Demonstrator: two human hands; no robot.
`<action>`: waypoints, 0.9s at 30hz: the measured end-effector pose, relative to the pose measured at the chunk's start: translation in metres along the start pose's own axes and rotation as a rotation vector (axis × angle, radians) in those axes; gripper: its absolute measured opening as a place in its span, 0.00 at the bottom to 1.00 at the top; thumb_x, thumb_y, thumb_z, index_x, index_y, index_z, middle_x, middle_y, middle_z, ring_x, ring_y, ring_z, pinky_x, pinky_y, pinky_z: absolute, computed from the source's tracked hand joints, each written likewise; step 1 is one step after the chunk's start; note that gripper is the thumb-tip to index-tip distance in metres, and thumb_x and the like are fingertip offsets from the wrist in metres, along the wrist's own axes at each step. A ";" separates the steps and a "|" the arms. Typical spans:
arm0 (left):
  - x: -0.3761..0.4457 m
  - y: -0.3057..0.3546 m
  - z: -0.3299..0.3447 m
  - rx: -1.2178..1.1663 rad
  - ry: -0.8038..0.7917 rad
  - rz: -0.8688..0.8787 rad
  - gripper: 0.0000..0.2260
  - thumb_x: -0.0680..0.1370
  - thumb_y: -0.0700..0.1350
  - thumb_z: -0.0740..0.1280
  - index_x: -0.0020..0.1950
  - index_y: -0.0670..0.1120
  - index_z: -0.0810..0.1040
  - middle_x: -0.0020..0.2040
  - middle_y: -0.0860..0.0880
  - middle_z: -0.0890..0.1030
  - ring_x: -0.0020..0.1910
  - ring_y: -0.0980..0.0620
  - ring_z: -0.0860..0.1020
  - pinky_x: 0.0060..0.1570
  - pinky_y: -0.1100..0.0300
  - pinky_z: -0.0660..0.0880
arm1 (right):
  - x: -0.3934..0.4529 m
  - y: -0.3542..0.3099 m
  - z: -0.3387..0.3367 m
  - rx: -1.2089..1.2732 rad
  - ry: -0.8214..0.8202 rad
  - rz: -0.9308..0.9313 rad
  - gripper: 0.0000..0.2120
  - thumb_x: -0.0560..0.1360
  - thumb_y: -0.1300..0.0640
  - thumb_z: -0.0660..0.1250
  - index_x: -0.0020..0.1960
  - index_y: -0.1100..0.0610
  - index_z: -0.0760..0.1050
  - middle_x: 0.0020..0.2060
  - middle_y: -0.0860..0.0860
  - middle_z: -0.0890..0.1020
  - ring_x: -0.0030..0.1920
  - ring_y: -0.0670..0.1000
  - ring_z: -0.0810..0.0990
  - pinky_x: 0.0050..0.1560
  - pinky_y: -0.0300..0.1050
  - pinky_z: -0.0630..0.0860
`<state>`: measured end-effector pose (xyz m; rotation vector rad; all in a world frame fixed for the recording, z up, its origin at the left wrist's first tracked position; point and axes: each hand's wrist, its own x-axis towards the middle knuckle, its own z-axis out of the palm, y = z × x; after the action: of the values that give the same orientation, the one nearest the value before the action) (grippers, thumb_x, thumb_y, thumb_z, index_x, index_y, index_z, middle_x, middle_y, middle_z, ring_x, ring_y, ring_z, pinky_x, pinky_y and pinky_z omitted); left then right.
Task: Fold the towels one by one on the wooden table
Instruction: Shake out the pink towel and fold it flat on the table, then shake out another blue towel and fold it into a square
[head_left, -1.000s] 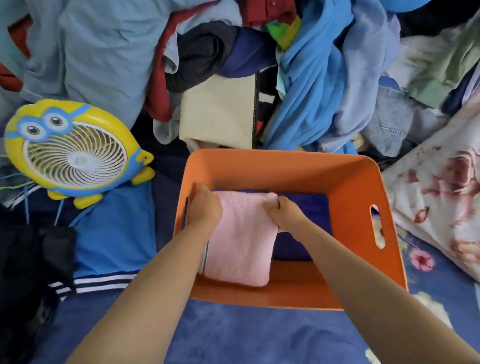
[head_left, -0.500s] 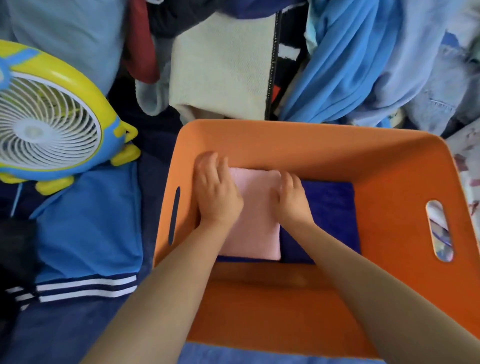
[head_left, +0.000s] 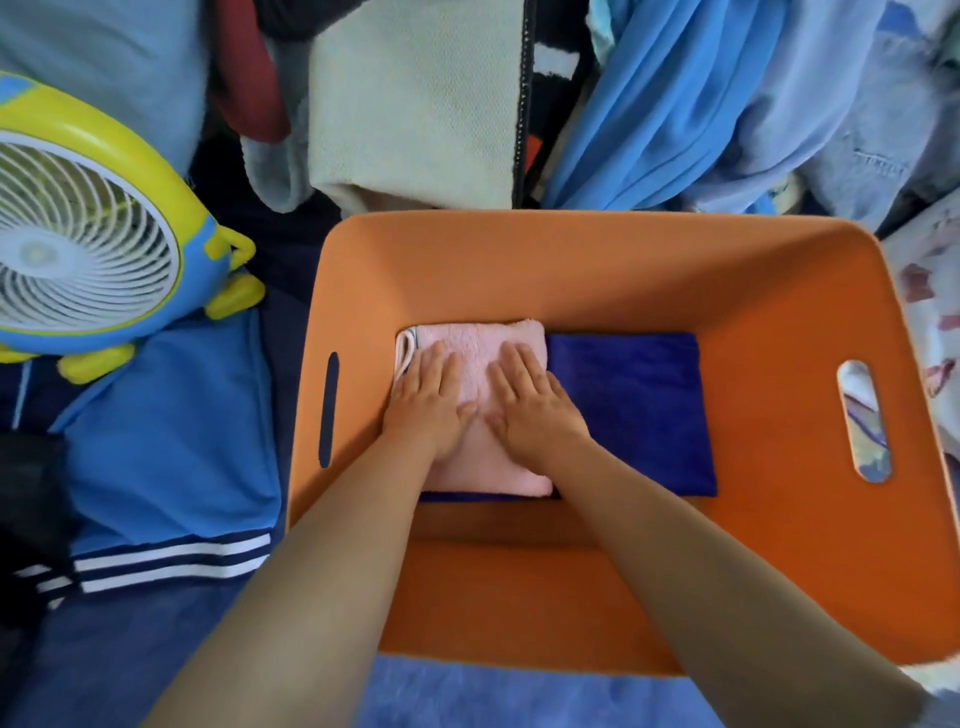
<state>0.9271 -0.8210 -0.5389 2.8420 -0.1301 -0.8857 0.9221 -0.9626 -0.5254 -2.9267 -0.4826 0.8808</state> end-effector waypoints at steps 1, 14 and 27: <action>-0.001 0.000 -0.004 -0.006 -0.020 0.005 0.29 0.81 0.54 0.49 0.75 0.46 0.39 0.76 0.47 0.36 0.75 0.47 0.37 0.73 0.54 0.38 | -0.002 0.001 -0.002 0.005 -0.014 -0.002 0.28 0.80 0.47 0.43 0.74 0.55 0.35 0.74 0.53 0.33 0.74 0.52 0.32 0.74 0.50 0.42; -0.103 0.062 -0.118 0.283 0.145 0.045 0.14 0.79 0.42 0.56 0.63 0.41 0.72 0.65 0.42 0.69 0.65 0.44 0.67 0.60 0.53 0.67 | -0.106 -0.002 -0.097 -0.060 0.229 0.095 0.23 0.78 0.59 0.52 0.72 0.59 0.54 0.73 0.58 0.56 0.75 0.58 0.49 0.71 0.53 0.56; -0.327 0.165 -0.229 0.233 0.480 0.050 0.14 0.77 0.43 0.59 0.62 0.41 0.73 0.61 0.42 0.71 0.62 0.42 0.68 0.54 0.51 0.69 | -0.347 -0.009 -0.225 -0.033 0.711 0.059 0.12 0.76 0.60 0.55 0.55 0.63 0.72 0.56 0.59 0.75 0.58 0.58 0.72 0.51 0.49 0.68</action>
<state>0.7831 -0.9117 -0.1417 3.1543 -0.2542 -0.1685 0.7685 -1.0506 -0.1519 -3.0088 -0.3492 -0.1959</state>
